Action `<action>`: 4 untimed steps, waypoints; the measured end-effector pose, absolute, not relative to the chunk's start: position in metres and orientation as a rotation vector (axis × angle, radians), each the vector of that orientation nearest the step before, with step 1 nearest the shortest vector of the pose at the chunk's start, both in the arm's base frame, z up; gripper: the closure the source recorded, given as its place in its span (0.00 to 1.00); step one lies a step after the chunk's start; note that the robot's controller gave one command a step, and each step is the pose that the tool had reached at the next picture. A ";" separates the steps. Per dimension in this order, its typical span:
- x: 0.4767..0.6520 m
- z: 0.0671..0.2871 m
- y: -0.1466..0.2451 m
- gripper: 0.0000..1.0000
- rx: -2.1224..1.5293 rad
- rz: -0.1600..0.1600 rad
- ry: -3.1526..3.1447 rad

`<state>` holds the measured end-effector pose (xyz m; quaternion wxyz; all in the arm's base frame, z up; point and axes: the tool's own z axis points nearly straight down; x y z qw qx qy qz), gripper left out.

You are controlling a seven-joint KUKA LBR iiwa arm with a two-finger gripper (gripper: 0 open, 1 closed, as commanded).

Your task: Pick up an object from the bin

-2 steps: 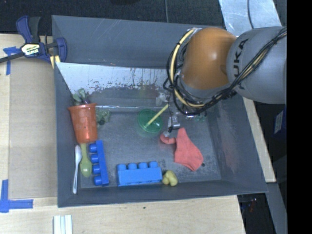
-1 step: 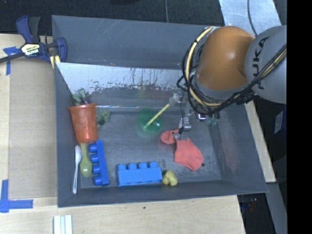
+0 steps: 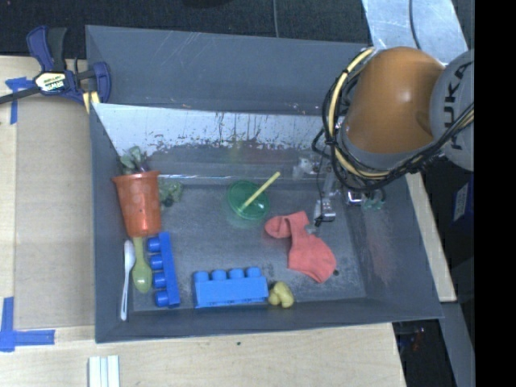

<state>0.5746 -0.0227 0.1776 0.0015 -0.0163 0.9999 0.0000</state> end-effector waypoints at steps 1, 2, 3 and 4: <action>0.573 0.133 -0.028 0.00 -0.089 0.001 3.130; 0.568 0.094 -0.027 0.00 0.261 0.002 3.119; 0.566 0.073 -0.052 1.00 0.332 0.002 3.116; 0.566 0.073 -0.052 1.00 0.333 0.003 3.116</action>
Offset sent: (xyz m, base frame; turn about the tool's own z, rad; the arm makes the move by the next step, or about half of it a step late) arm -0.0100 -0.0031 -0.1023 0.1502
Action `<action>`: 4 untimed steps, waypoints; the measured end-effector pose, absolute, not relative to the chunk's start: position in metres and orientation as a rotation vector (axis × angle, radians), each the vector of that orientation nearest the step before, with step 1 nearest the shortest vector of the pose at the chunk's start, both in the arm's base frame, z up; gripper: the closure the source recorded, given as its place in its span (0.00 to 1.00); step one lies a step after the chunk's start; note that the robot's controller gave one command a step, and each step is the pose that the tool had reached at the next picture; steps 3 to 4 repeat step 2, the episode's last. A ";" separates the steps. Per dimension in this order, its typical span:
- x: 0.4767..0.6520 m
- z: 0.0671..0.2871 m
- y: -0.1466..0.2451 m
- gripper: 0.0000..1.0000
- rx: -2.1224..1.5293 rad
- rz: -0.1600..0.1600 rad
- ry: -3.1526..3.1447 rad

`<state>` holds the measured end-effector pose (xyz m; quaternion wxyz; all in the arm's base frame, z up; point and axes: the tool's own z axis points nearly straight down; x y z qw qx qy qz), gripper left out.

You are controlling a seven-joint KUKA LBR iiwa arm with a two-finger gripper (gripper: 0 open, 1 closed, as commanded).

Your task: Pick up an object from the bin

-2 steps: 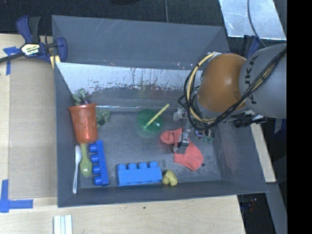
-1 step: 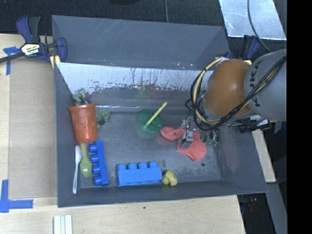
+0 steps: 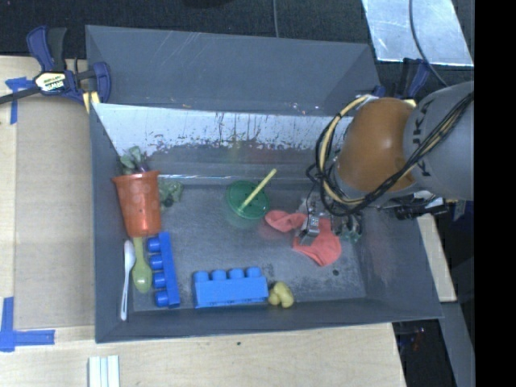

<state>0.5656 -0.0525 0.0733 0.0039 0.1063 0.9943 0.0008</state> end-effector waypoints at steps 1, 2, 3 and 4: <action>0.558 0.130 -0.045 1.00 0.302 0.002 3.124; 0.551 0.205 -0.050 1.00 -0.069 0.001 3.136; 0.551 0.205 -0.050 1.00 -0.069 0.001 3.136; 0.551 0.205 -0.050 1.00 -0.069 0.001 3.136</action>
Offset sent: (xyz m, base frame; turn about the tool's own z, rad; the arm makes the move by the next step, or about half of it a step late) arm -0.0190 -0.0021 0.1669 -0.3315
